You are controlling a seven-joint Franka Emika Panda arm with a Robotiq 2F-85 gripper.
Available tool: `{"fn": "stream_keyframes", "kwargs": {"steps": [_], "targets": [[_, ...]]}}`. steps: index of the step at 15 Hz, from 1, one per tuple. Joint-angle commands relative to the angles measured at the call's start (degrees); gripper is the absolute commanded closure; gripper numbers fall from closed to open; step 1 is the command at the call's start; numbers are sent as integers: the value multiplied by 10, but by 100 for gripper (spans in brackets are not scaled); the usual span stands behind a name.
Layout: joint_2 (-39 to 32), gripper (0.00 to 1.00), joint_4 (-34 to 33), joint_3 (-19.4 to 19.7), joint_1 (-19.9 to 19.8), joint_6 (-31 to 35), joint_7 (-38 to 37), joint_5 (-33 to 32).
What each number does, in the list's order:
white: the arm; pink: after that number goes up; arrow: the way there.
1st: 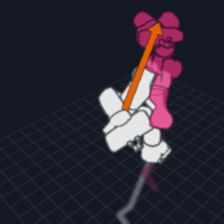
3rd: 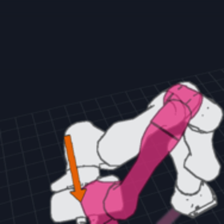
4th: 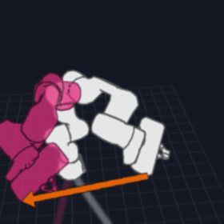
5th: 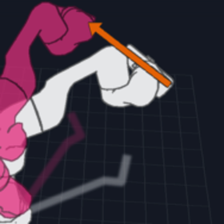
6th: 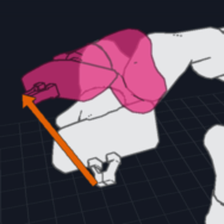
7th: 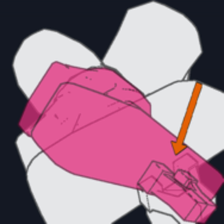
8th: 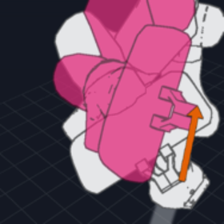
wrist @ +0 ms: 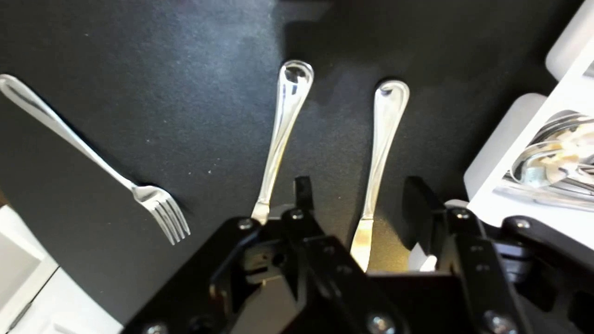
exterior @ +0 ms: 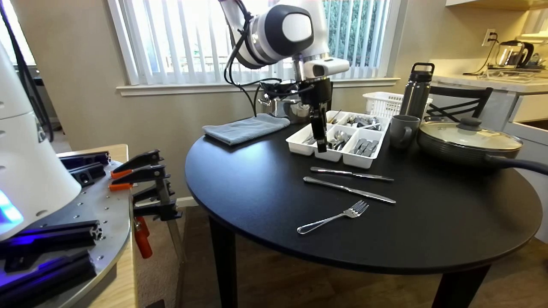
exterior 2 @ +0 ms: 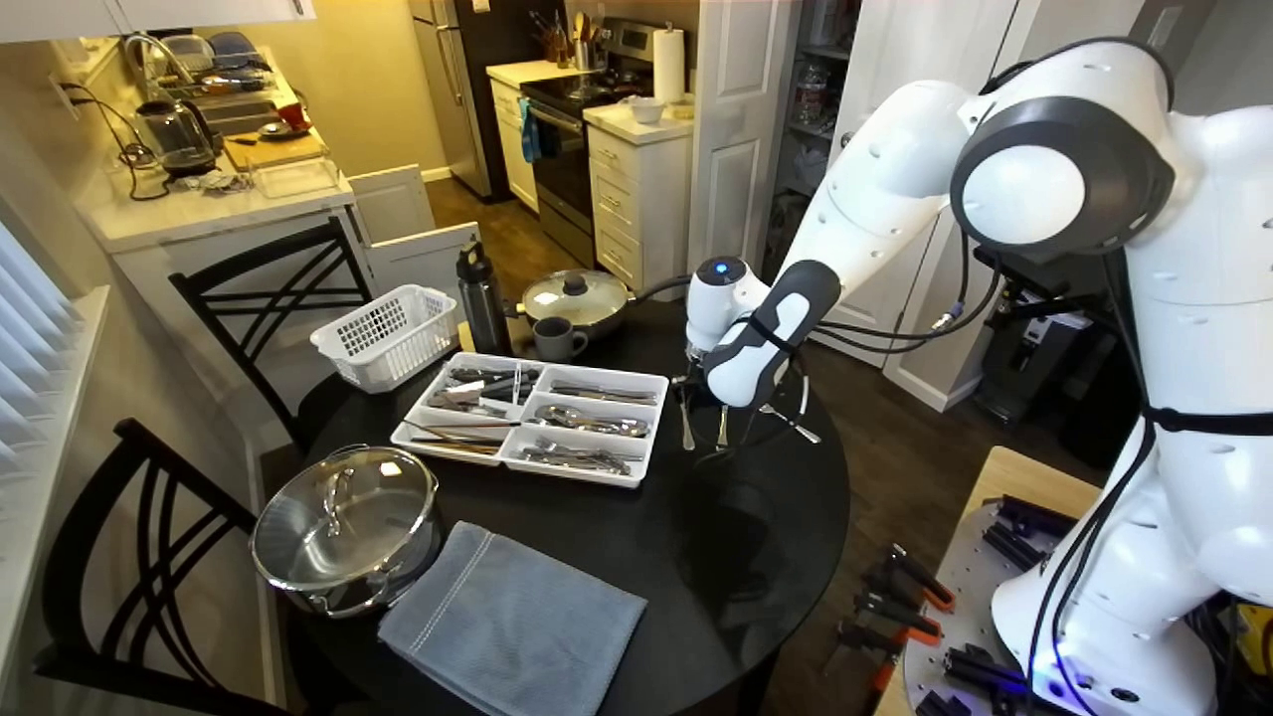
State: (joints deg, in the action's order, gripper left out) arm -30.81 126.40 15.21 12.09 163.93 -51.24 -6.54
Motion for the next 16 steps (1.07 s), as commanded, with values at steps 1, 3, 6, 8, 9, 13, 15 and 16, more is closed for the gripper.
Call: {"fn": "stream_keyframes", "kwargs": {"steps": [1, 3, 6, 8, 9, 13, 15, 16], "targets": [[-23, 14, 4, -93, -102, 65, 101, 84], [-37, 1, 0, -140, -148, 76, 155, 132], [-54, 0, -7, -193, -202, 75, 225, 193], [-55, 0, -6, -205, -217, 62, 254, 227], [-54, 0, -5, -207, -219, 55, 263, 240], [-50, 0, -4, -190, -208, 19, 265, 267], [-51, 0, -5, -185, -206, 1, 263, 275], [-53, 0, -6, -181, -204, -9, 262, 277]]}}
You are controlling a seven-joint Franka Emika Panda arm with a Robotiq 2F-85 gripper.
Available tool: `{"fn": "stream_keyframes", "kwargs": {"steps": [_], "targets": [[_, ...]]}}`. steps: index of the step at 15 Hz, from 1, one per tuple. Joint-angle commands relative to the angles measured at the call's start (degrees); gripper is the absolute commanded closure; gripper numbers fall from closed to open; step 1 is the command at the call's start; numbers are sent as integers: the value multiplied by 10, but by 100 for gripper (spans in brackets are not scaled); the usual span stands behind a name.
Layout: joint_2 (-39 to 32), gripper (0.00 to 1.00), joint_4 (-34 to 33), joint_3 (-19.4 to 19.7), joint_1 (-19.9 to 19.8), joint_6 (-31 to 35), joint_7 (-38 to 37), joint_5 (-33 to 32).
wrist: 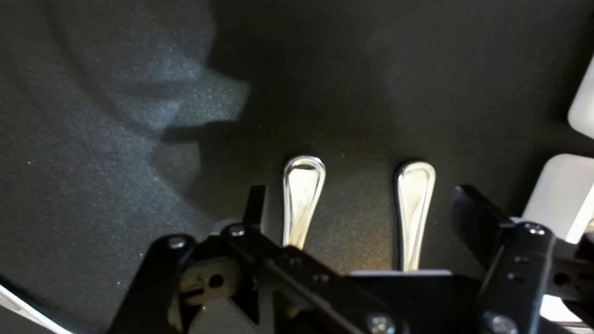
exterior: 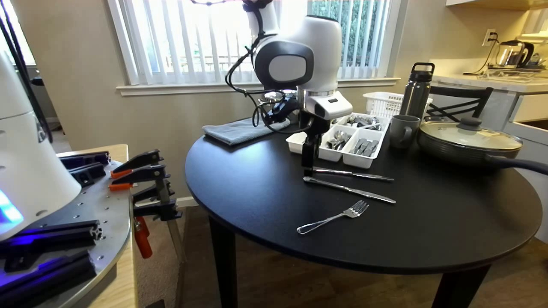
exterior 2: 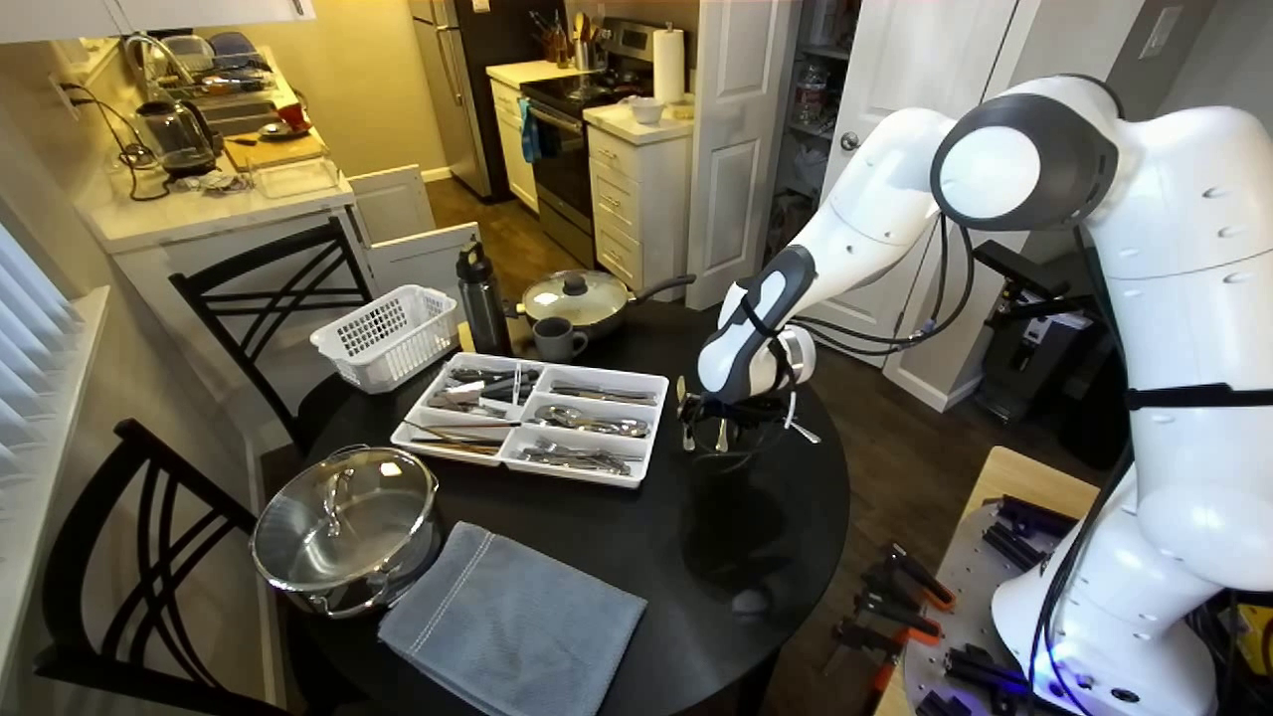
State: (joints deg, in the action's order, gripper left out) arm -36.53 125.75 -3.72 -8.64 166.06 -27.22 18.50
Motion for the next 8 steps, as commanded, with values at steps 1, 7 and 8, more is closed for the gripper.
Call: {"fn": "stream_keyframes", "kwargs": {"steps": [1, 7, 8], "targets": [[4, 0, 0, 16, 10, -40, 15, 26], [-2, 0, 1, 51, 33, -69, -1, 24], [-5, 0, -1, 54, 35, -71, -1, 24]]}}
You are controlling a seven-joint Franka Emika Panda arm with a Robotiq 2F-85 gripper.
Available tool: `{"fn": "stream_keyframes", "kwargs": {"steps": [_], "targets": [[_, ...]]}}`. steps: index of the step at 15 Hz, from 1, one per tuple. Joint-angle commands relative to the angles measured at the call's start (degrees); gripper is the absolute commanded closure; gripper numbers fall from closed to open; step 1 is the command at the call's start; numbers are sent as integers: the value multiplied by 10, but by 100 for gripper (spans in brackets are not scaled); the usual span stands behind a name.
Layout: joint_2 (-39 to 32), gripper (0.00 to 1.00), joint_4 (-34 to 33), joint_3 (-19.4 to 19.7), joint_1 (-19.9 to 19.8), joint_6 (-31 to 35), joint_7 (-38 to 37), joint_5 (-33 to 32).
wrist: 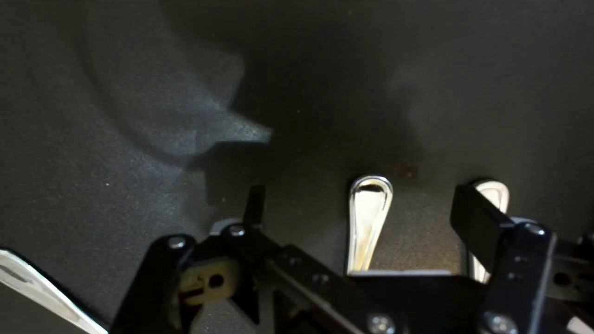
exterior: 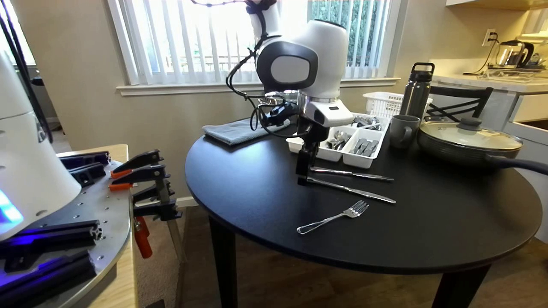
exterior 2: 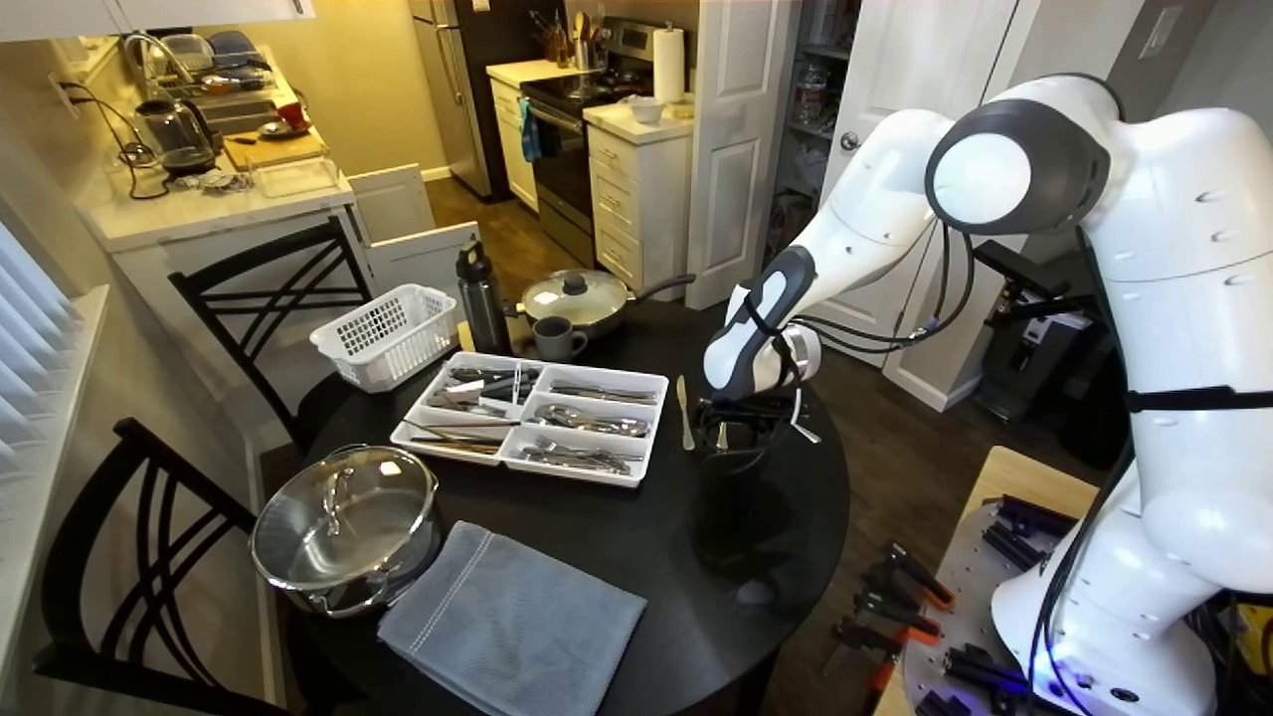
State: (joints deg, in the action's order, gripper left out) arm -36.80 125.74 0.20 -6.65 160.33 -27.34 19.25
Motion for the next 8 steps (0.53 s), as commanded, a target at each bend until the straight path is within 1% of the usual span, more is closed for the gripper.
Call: {"fn": "stream_keyframes", "kwargs": {"steps": [1, 2, 3, 4, 5, 7, 8], "targets": [[-4, 0, -3, 17, 17, -16, 1, 16], [-7, 6, -4, 18, 19, -18, 3, 14], [-9, 26, -6, 21, 22, -19, 4, 12], [-12, 31, -8, 23, 26, -20, 2, 10], [-14, 31, -9, 25, 29, -21, 1, 9], [-16, 44, -9, 29, 34, -20, 0, 9], [-17, 52, -9, 31, 36, -20, -1, 9]]}}
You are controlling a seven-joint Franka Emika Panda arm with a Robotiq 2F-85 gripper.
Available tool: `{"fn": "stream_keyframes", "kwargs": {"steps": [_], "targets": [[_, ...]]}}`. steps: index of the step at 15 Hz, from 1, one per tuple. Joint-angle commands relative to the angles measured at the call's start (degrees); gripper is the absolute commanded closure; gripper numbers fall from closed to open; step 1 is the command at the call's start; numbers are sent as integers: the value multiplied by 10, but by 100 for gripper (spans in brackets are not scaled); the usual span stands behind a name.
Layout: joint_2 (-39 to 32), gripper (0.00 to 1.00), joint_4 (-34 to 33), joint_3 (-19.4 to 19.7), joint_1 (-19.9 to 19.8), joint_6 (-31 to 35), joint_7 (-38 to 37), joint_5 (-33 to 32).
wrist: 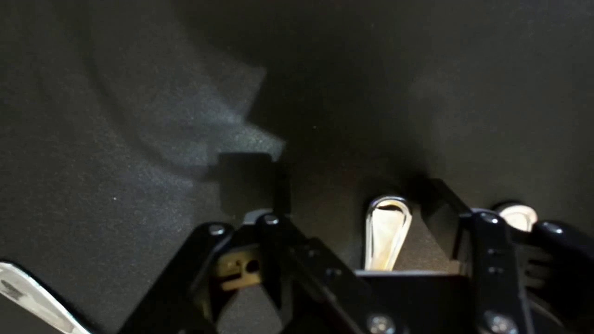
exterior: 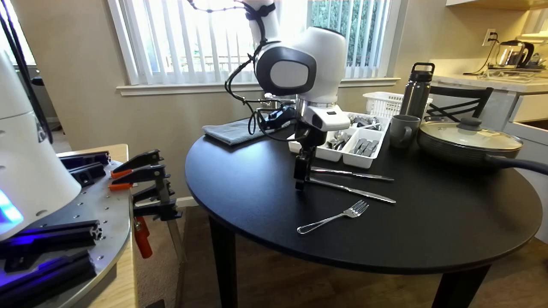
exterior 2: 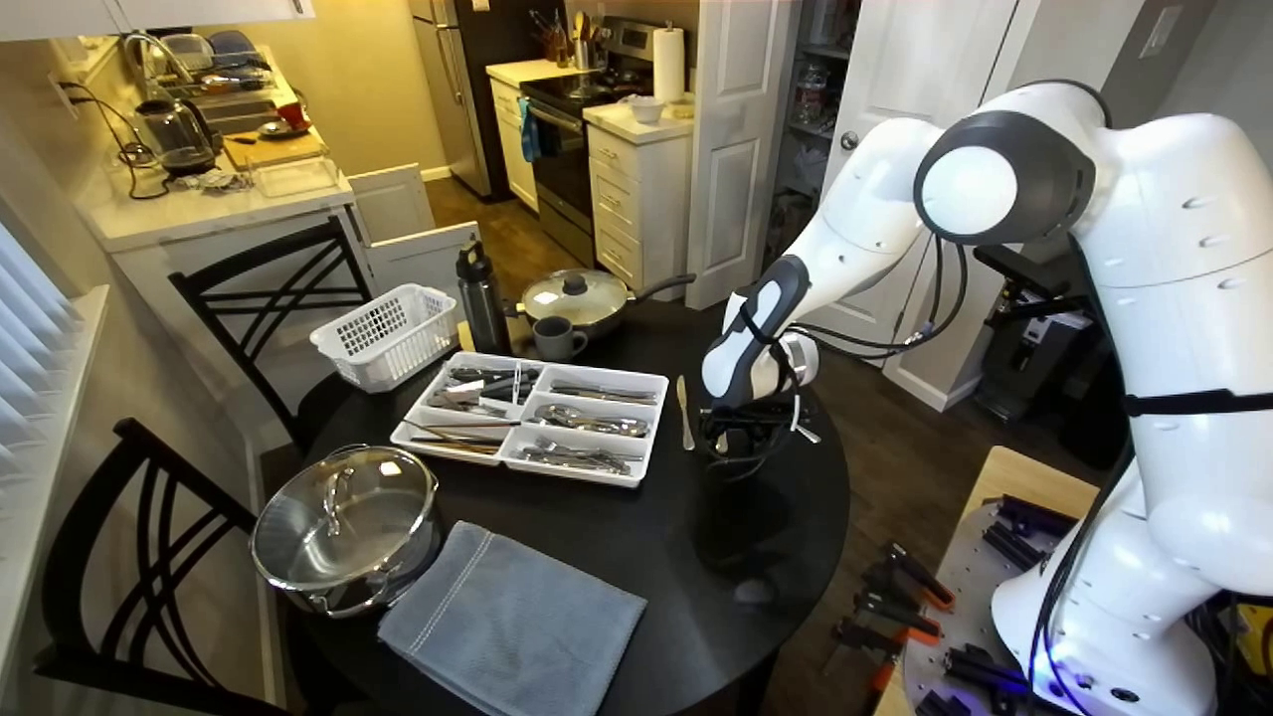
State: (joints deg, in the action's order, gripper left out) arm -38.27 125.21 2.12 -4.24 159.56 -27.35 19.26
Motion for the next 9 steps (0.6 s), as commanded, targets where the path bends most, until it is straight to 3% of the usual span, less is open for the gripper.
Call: {"fn": "stream_keyframes", "kwargs": {"steps": [1, 7, 8, 9], "targets": [[-2, 58, -1, 15, 14, -11, -2, 9], [2, 95, -1, 25, 23, -12, -6, 7], [4, 96, -3, 27, 25, -13, -7, 6], [3, 49, -3, 29, 28, -13, -8, 5]]}}
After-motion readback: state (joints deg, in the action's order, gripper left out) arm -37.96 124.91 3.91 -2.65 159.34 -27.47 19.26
